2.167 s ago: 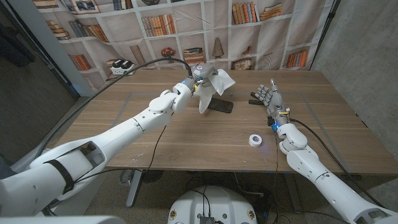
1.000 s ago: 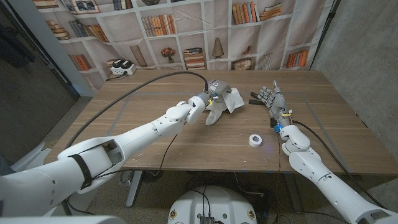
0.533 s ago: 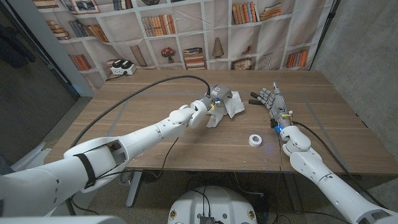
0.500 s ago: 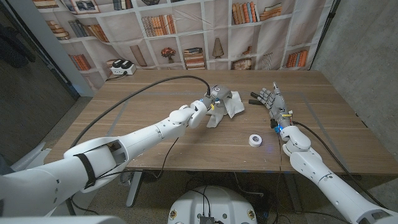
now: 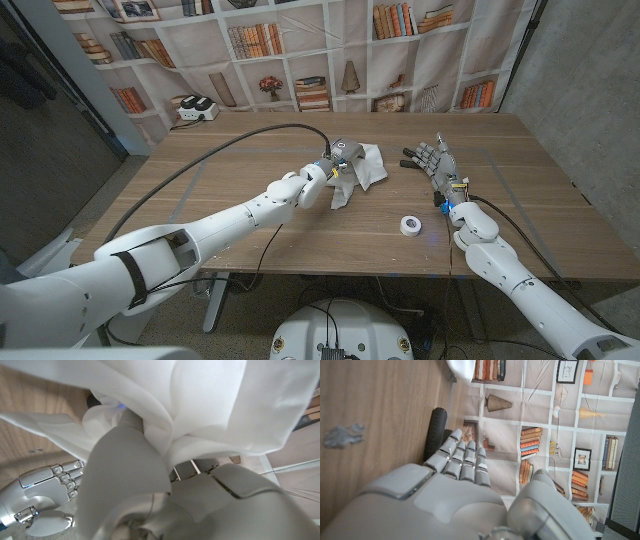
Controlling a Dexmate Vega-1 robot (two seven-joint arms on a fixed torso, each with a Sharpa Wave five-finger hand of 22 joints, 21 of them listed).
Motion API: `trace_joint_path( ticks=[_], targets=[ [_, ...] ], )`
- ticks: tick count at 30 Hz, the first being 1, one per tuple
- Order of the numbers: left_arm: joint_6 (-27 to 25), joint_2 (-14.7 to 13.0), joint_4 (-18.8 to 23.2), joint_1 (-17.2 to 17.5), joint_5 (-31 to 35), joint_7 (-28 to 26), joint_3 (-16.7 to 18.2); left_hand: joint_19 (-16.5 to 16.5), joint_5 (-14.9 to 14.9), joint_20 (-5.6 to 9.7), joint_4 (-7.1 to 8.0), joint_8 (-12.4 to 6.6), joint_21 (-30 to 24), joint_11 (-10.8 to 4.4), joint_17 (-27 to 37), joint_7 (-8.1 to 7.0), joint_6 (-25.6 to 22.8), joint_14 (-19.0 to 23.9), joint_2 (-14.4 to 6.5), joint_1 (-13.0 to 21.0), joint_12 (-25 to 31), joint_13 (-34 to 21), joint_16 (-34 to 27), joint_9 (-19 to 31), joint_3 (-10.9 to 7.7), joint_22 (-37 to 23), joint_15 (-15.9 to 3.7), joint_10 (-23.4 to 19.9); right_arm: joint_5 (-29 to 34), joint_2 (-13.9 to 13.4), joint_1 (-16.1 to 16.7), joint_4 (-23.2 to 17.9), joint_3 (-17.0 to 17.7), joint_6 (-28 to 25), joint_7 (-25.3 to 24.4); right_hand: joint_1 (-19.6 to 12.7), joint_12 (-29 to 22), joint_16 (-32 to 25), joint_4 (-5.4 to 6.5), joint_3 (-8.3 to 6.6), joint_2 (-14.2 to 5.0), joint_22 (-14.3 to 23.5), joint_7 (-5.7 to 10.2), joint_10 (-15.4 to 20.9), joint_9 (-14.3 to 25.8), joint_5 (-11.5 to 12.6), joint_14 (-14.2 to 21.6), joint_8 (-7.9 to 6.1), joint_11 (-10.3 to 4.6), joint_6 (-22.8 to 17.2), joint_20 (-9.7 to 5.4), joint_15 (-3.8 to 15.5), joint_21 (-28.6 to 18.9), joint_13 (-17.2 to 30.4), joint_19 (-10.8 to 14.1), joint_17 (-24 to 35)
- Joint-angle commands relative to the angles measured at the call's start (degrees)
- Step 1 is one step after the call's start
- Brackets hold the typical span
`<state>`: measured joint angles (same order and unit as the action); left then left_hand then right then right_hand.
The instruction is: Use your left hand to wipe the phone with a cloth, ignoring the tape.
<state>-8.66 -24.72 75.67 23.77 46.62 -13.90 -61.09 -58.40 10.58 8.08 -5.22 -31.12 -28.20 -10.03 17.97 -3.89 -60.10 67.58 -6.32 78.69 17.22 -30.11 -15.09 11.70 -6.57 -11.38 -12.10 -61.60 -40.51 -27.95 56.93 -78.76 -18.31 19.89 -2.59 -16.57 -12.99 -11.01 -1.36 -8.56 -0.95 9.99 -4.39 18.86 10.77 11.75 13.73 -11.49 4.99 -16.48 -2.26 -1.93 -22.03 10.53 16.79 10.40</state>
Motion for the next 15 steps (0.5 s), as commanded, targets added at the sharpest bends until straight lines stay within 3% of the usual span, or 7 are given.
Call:
trace_joint_path(
  ticks=[1, 8, 15],
  targets=[
    [-3.7, -3.8, 4.6, 3.0, -0.7, 1.1, 2.4, 0.3, 0.3, 0.01, 0.25, 0.13, -0.4, -1.26, 0.3, 0.34, -0.4, 1.7, 0.0, 0.4, -0.2, -0.1, -0.3, 0.1, 0.1, -0.2, -1.12, -1.6, 0.4, 0.5, -0.7, 0.6, -0.7, -0.5, 0.0, -0.7, 0.3, 0.1, -0.37, -0.06, 0.04, 0.3, -0.08, 0.3, 0.2, -0.2, 0.5, 0.02, 0.17, -0.4, -0.12, -0.04, 0.1, 0.2, 0.3, 0.2],
    [-6.7, -6.5, 8.7, 5.4, -0.9, 1.8, 4.9, 0.5, 0.3, -0.02, 0.28, 0.33, -0.6, -1.19, 0.5, 0.51, -0.3, 1.7, 0.0, 0.4, -0.4, -0.3, -0.2, -0.1, 0.09, -0.2, -1.1, -1.5, 0.5, 0.7, -1.0, 1.1, -1.0, -0.7, 0.1, -0.7, 0.3, 0.1, -0.4, -0.06, 0.01, 0.3, -0.11, 0.4, 0.2, -0.2, 0.4, 0.02, 0.19, -0.5, -0.11, -0.04, 0.2, 0.2, 0.3, 0.2],
    [-8.1, -7.2, 9.8, 6.1, -1.1, 2.2, 6.3, 0.6, 0.3, 0.02, 0.3, 0.45, -0.8, -1.32, 0.6, 0.58, -0.2, 1.6, -0.1, 0.4, -0.5, -0.5, -0.2, -0.3, 0.09, -0.2, -1.09, -1.7, 0.3, 0.7, -0.9, 1.3, -1.1, -0.8, 0.3, -0.7, 0.3, 0.2, -0.43, -0.05, -0.03, 0.3, -0.11, 0.4, 0.2, -0.2, 0.4, 0.03, 0.15, -0.5, -0.13, -0.05, 0.3, 0.2, 0.4, 0.2]
  ],
)
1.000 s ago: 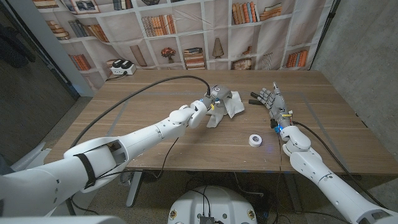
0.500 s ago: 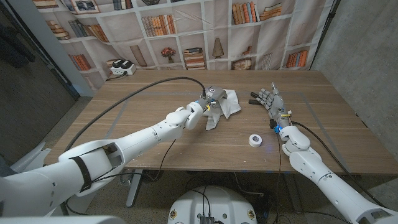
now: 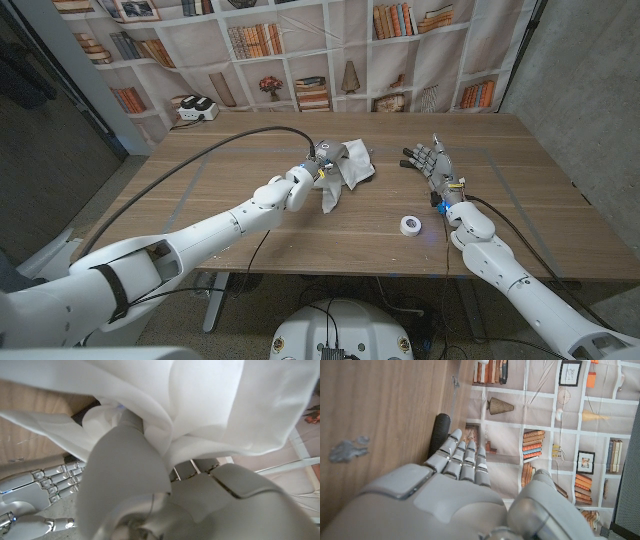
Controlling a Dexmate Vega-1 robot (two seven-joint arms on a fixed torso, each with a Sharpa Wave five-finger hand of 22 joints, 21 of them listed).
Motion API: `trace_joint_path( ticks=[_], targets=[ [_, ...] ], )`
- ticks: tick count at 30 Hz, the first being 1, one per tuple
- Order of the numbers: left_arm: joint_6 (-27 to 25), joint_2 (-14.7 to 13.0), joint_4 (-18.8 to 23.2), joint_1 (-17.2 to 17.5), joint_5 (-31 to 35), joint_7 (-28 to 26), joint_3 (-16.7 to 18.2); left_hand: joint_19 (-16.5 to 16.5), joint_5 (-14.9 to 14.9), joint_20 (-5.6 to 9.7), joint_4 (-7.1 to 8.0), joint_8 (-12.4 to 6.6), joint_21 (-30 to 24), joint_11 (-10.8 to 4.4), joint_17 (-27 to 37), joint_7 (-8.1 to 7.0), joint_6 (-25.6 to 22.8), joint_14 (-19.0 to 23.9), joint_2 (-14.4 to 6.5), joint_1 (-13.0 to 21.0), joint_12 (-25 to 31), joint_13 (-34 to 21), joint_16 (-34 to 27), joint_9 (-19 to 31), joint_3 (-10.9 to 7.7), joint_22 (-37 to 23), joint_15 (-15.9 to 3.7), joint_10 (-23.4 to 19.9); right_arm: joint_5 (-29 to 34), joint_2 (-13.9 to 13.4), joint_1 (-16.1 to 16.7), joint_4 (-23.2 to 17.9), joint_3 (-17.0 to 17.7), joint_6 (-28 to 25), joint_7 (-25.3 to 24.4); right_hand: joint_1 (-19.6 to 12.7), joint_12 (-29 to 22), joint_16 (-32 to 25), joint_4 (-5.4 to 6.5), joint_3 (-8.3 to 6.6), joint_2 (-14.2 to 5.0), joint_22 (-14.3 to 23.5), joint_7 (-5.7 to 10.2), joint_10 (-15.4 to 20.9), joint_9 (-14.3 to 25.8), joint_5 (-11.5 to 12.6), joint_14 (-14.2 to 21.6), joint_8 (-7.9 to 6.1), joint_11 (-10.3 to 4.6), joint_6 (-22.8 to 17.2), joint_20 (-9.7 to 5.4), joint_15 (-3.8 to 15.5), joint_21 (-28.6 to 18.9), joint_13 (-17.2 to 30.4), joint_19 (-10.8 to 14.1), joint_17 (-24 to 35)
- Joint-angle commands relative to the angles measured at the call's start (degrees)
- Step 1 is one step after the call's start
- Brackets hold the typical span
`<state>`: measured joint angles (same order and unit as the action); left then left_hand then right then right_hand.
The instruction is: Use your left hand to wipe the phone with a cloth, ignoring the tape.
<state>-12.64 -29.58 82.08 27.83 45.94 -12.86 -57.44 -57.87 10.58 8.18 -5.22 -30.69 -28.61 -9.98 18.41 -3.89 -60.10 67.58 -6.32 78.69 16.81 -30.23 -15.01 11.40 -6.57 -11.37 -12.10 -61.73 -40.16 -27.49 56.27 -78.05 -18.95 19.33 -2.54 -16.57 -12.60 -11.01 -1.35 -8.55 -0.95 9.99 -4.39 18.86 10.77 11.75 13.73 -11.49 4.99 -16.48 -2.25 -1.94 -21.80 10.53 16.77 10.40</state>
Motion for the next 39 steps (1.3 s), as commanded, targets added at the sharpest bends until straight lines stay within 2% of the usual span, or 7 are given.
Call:
trace_joint_path(
  ticks=[1, 6, 18, 31, 39],
  targets=[
    [-4.1, -2.2, 3.4, 2.0, -0.4, 1.2, 2.7, 0.0, 0.3, -0.05, 0.3, 0.04, -0.4, -1.39, 0.2, 0.6, -0.2, 1.6, -0.1, 0.4, -0.1, -0.4, -0.3, 0.0, 0.09, -0.2, -1.09, -1.6, 0.0, 0.2, -0.2, 0.6, -0.4, -0.3, 0.2, -0.7, -0.1, 0.2, -0.44, -0.05, -0.03, 0.3, -0.08, 0.4, 0.2, -0.2, 0.4, 0.04, 0.15, -0.5, -0.16, -0.02, 0.1, 0.2, 0.4, 0.2],
    [-3.5, -0.8, 1.9, 0.4, 0.7, 1.6, 1.6, 0.2, 0.3, -0.13, 0.32, 0.04, -0.5, -1.41, 0.3, 0.46, -0.4, 1.5, 0.0, 0.4, -0.2, -0.5, -0.2, -0.1, 0.09, -0.2, -1.07, -1.6, -0.2, 0.1, 0.1, 0.3, -0.2, -0.3, 0.1, -0.7, -0.1, 0.1, -0.47, -0.05, -0.05, 0.3, -0.11, 0.4, 0.2, -0.2, 0.4, 0.04, 0.22, -0.5, -0.13, -0.01, 0.2, 0.2, 0.4, 0.2],
    [2.9, 3.9, -3.6, -4.6, 2.6, 1.2, -2.9, 0.5, 0.3, -0.19, 0.46, 0.15, -0.8, -1.53, 0.5, 0.09, -0.5, 1.2, 0.0, 0.2, -0.4, -0.5, 0.0, -0.2, 0.16, -0.2, -1.04, -1.9, -0.5, -0.1, 1.5, -0.4, 0.7, 0.6, -0.8, -0.8, -0.2, 0.0, -0.55, 0.01, -0.08, 0.4, -0.08, 0.7, 0.2, -0.3, 0.9, 0.04, 0.09, -0.6, -0.4, 0.19, 0.2, 0.2, 1.2, 0.2],
    [6.3, 7.2, -7.0, -6.9, 3.2, 0.6, -5.3, 0.7, 0.3, -0.21, 0.5, 0.31, -1.1, -1.56, 0.7, 0.08, -0.5, 1.0, 0.0, 0.1, -0.7, -0.6, 0.2, -0.3, 0.17, -0.2, -1.06, -2.0, -0.8, 0.2, 1.2, 0.5, 0.8, 0.9, -0.2, -0.8, -0.1, 0.0, -0.59, 0.05, -0.11, 0.4, -0.06, 0.7, 0.2, -0.3, 1.0, 0.03, 0.14, -0.7, -0.45, 0.06, 0.3, 0.2, 1.3, 0.2],
    [7.9, 9.3, -10.7, -8.8, 2.6, 0.3, -6.4, 0.8, 0.3, -0.22, 0.52, 0.41, -1.4, -1.57, 0.8, 0.08, -0.4, 1.0, 0.0, 0.1, -0.9, -0.8, 0.3, -0.3, 0.16, -0.2, -1.08, -2.1, -1.2, 0.3, 0.9, 1.2, 0.8, 1.0, 0.3, -0.8, -0.1, 0.0, -0.61, 0.07, -0.15, 0.4, -0.09, 0.7, 0.2, -0.3, 1.1, 0.05, 0.07, -0.7, -0.43, 0.09, 0.4, 0.2, 1.3, 0.2]
  ],
)
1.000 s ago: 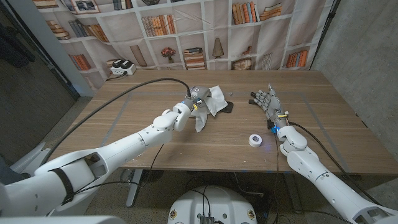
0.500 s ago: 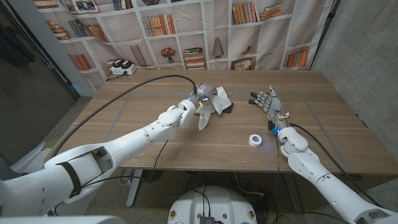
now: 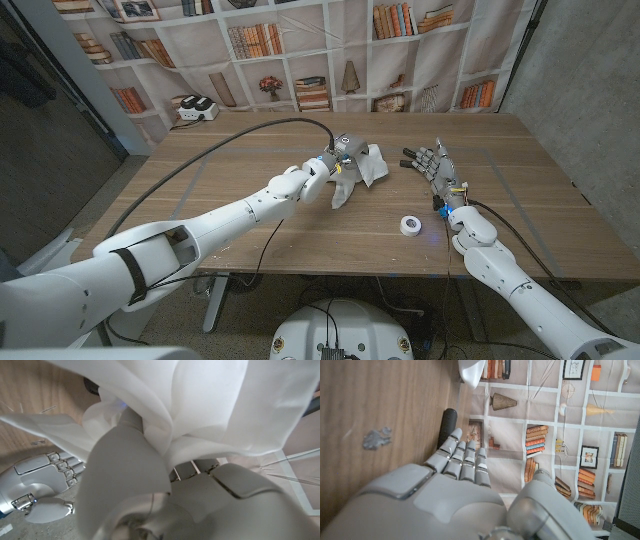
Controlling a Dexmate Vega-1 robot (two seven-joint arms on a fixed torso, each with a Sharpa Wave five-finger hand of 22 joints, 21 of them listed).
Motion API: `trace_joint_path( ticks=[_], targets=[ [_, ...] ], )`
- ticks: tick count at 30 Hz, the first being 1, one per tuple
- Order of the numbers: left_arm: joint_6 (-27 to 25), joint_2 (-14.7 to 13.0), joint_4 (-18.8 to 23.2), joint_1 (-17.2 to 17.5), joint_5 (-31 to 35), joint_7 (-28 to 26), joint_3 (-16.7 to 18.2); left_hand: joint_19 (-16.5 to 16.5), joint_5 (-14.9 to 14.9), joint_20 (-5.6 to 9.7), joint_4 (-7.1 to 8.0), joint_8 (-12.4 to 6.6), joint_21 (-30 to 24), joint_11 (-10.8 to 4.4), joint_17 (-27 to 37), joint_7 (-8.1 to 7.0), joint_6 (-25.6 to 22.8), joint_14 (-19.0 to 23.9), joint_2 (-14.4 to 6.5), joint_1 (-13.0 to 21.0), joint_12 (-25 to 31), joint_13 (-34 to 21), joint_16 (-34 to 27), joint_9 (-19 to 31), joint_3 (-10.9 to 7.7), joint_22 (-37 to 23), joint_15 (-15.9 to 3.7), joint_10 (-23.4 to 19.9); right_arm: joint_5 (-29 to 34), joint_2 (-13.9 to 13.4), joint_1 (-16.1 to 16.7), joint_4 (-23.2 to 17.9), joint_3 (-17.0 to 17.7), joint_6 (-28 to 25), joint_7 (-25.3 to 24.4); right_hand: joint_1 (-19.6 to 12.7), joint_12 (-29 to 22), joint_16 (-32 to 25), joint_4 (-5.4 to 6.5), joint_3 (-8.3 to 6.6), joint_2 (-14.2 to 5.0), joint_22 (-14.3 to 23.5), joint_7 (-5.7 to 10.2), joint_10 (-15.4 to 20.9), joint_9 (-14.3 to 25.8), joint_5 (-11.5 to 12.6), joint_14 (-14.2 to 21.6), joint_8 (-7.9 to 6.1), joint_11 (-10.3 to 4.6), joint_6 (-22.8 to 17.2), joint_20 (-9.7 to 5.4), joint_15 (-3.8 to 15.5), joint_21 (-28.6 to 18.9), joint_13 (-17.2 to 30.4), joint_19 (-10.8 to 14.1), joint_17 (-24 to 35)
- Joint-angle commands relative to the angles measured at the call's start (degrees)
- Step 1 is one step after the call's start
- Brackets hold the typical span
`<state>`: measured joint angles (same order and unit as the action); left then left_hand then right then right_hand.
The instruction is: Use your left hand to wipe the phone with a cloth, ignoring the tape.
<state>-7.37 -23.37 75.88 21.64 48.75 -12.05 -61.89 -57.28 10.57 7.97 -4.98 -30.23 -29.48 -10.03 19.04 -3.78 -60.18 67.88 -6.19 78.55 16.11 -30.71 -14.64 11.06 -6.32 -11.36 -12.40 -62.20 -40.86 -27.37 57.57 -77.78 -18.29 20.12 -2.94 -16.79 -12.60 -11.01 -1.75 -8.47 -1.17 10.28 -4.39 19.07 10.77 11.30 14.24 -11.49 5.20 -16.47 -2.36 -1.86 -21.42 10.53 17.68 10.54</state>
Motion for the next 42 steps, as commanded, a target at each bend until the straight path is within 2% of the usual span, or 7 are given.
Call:
trace_joint_path(
  ticks=[1, 5, 15, 26, 36, 42],
  targets=[
    [2.8, 3.3, -4.9, -2.9, -0.3, -0.6, -2.1, 0.2, 0.3, 0.0, 0.27, -0.05, -0.5, -1.51, 0.2, 0.01, -0.4, 0.7, -0.1, 0.2, -0.2, -0.3, -0.1, 0.1, -0.09, -0.2, -0.79, -1.6, -0.5, 0.2, -0.5, 1.0, 0.2, 0.2, 0.7, -0.5, -0.1, 0.0, -0.22, -0.02, 0.07, 0.1, -0.1, 0.5, 0.2, 0.1, 0.5, 0.06, -0.12, -0.7, -0.32, 0.02, 0.1, 0.2, 0.4, 0.1],
    [3.1, 3.5, -5.5, -3.1, -0.7, -0.6, -2.5, 0.3, 0.3, 0.0, 0.28, 0.05, -0.7, -1.52, 0.2, -0.36, -0.2, 0.6, -0.1, 0.2, -0.4, -0.4, 0.0, 0.1, -0.1, -0.2, -0.77, -1.6, -0.6, 0.3, -0.6, 1.1, 0.2, 0.2, 0.8, -0.5, -0.1, 0.0, -0.23, 0.0, 0.05, 0.1, -0.09, 0.5, 0.2, 0.1, 0.6, 0.07, -0.14, -0.7, -0.32, 0.02, 0.1, 0.2, 0.4, 0.1],
    [-2.4, -2.3, 0.4, 1.4, -2.4, 1.3, 0.6, 0.4, 0.3, -0.02, 0.32, 0.09, -0.9, -1.52, 0.3, -0.11, -0.3, 0.6, -0.1, 0.2, -0.5, -0.5, 0.0, 0.1, -0.09, -0.2, -0.75, -1.8, -0.4, 0.2, -1.4, 1.4, -0.2, -0.5, 1.2, -0.5, -0.1, 0.0, -0.26, 0.02, 0.02, 0.1, -0.08, 0.5, 0.2, 0.1, 0.6, 0.1, -0.04, -0.6, -0.35, -0.06, 0.3, 0.2, 0.5, 0.1],
    [-5.3, -5.0, 3.1, 4.1, -3.1, 1.7, 2.6, 0.5, 0.3, 0.0, 0.31, 0.18, -1.1, -1.52, 0.4, 0.03, -0.3, 0.7, -0.1, 0.2, -0.6, -0.7, 0.1, 0.1, -0.1, -0.2, -0.78, -1.8, 0.0, 0.5, -2.1, 1.5, -1.0, -0.9, 1.7, -0.5, 0.0, 0.1, -0.29, 0.06, -0.01, 0.1, -0.06, 0.5, 0.2, 0.1, 0.6, 0.11, -0.11, -0.7, -0.31, -0.04, 0.4, 0.2, 0.6, 0.1],
    [-6.3, -5.7, 3.8, 4.8, -3.5, 1.4, 4.0, 0.5, 0.3, 0.03, 0.33, 0.23, -1.3, -1.52, 0.5, 0.08, -0.3, 0.8, -0.1, 0.2, -0.8, -0.8, 0.1, 0.1, -0.1, -0.1, -0.77, -1.9, 0.1, 0.1, -0.9, 0.5, -0.7, -1.0, 0.7, -0.5, 0.0, 0.1, -0.32, 0.09, -0.04, 0.1, -0.08, 0.6, 0.2, 0.0, 0.5, 0.12, -0.02, -0.7, -0.31, -0.04, 0.5, 0.2, 0.6, 0.1],
    [-4.5, -4.2, 1.5, 3.4, -4.0, 1.8, 3.3, 0.6, 0.3, -0.03, 0.34, 0.3, -1.5, -1.53, 0.6, 0.1, -0.2, 0.8, -0.1, 0.2, -0.9, -0.9, 0.1, 0.1, -0.13, -0.1, -0.76, -1.9, -0.2, 0.1, -0.3, 0.3, -0.4, -0.7, 0.4, -0.5, 0.0, 0.1, -0.34, 0.11, -0.07, 0.1, -0.08, 0.6, 0.2, 0.0, 0.6, 0.13, -0.06, -0.7, -0.3, -0.05, 0.6, 0.2, 0.7, 0.1]
  ],
)
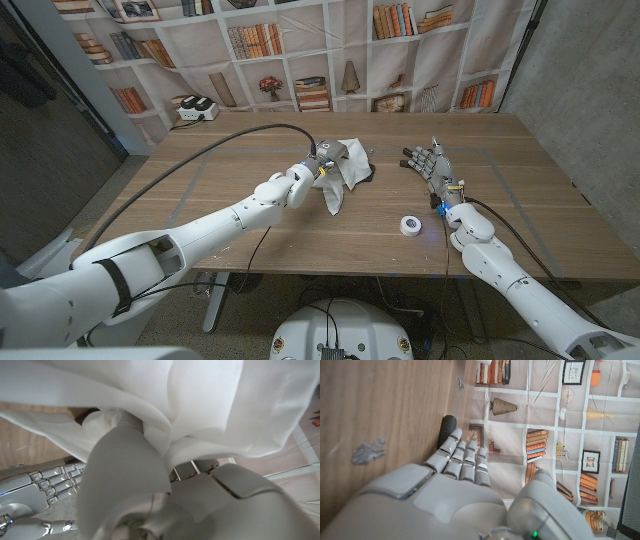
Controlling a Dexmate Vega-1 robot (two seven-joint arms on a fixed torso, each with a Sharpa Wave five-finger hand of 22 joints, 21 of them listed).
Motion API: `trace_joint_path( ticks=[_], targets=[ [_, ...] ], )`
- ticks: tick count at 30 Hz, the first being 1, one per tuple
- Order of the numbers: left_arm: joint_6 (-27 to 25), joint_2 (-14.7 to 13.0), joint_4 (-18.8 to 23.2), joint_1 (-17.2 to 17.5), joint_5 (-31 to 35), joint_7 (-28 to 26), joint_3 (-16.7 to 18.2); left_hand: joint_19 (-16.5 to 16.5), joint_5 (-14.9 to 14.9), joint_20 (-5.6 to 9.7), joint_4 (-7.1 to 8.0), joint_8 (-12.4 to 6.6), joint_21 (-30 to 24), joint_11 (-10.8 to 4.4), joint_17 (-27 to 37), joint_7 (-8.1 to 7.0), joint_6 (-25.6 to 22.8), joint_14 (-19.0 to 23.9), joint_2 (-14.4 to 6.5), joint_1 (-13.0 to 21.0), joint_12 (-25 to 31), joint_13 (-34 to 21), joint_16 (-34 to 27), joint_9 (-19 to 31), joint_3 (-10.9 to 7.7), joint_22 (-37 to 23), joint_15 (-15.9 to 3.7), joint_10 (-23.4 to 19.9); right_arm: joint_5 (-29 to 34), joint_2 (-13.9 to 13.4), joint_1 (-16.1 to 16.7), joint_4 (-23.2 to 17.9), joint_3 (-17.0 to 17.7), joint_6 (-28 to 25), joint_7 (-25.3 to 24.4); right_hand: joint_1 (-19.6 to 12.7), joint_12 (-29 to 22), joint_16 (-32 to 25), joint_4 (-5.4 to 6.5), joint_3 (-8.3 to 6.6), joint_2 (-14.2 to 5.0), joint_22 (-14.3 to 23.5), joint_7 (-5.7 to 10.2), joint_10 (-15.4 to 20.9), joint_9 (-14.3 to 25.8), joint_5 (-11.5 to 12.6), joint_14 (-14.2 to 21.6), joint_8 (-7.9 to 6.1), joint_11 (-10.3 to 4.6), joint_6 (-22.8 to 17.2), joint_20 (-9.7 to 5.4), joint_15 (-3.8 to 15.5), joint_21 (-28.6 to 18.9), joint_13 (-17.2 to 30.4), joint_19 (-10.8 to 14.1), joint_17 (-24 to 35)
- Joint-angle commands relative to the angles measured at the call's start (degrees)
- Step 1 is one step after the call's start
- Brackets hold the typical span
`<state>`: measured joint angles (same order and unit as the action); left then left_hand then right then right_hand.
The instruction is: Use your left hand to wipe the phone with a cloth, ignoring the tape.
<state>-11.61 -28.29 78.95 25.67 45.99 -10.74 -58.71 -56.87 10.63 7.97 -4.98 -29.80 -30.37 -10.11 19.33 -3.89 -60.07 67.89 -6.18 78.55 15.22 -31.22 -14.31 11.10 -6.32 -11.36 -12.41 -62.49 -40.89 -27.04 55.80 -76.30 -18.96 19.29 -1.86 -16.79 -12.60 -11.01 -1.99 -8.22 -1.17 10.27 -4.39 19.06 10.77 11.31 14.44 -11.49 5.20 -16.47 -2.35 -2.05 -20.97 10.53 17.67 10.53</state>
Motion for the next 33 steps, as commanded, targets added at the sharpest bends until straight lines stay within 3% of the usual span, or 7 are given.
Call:
trace_joint_path(
  ticks=[1, 16, 25, 33],
  targets=[
    [0.3, 1.2, -2.1, -1.1, -1.0, 0.4, -0.4, 0.3, 0.2, -0.06, 0.34, -0.1, -0.6, -1.45, 0.3, 0.24, -0.2, 0.8, -0.1, 0.2, 0.0, -0.3, -0.2, 0.1, -0.12, -0.1, -0.75, -1.6, -0.2, -0.1, 1.5, -1.1, 0.3, 0.2, -0.7, -0.5, 0.0, 0.1, -0.11, -0.13, -0.07, 0.1, -0.08, 0.6, 0.2, 0.0, 0.4, 0.13, -0.03, -0.7, -0.31, 0.18, 0.2, 0.2, 0.7, 0.1],
    [8.1, 7.6, -8.1, -5.8, 0.9, -1.8, -5.9, 0.7, 0.2, -0.01, 0.32, -0.08, -0.7, -1.45, 0.5, 0.11, -0.4, 0.8, -0.1, 0.2, -0.1, -0.6, -0.1, 0.1, -0.16, -0.1, -0.79, -1.7, -0.3, 0.1, 1.6, -0.5, 0.6, 1.1, -0.5, -0.5, 0.0, 0.1, -0.17, -0.08, -0.1, 0.1, -0.08, 0.6, 0.2, 0.0, 0.4, 0.12, 0.0, -0.8, -0.31, 0.21, 0.4, 0.2, 0.8, 0.1],
    [8.4, 8.0, -8.2, -6.1, 1.0, -1.7, -6.4, 0.8, 0.2, -0.02, 0.34, -0.04, -0.9, -1.44, 0.6, 0.0, -0.4, 0.7, -0.1, 0.2, -0.3, -0.7, -0.1, 0.1, -0.16, -0.1, -0.77, -1.7, -0.2, -0.2, 1.7, -1.0, 0.9, 1.5, -0.3, -0.5, 0.1, 0.1, -0.21, -0.05, -0.12, 0.1, -0.04, 0.5, 0.2, 0.0, 0.4, 0.14, -0.16, -0.7, -0.32, 0.24, 0.5, 0.2, 0.8, 0.1],
    [6.1, 5.8, -5.8, -4.5, 0.6, -1.0, -5.1, 1.0, 0.2, 0.0, 0.35, 0.05, -1.0, -1.46, 0.7, 0.03, -0.3, 0.6, -0.1, 0.2, -0.4, -0.9, 0.0, 0.1, -0.17, -0.1, -0.76, -1.7, 0.1, -0.8, 2.0, -2.1, 1.0, 1.7, -0.4, -0.5, 0.1, 0.2, -0.23, -0.01, -0.12, 0.1, -0.03, 0.5, 0.2, 0.0, 0.4, 0.15, -0.07, -0.8, -0.31, 0.25, 0.6, 0.2, 0.8, 0.1]
  ],
)
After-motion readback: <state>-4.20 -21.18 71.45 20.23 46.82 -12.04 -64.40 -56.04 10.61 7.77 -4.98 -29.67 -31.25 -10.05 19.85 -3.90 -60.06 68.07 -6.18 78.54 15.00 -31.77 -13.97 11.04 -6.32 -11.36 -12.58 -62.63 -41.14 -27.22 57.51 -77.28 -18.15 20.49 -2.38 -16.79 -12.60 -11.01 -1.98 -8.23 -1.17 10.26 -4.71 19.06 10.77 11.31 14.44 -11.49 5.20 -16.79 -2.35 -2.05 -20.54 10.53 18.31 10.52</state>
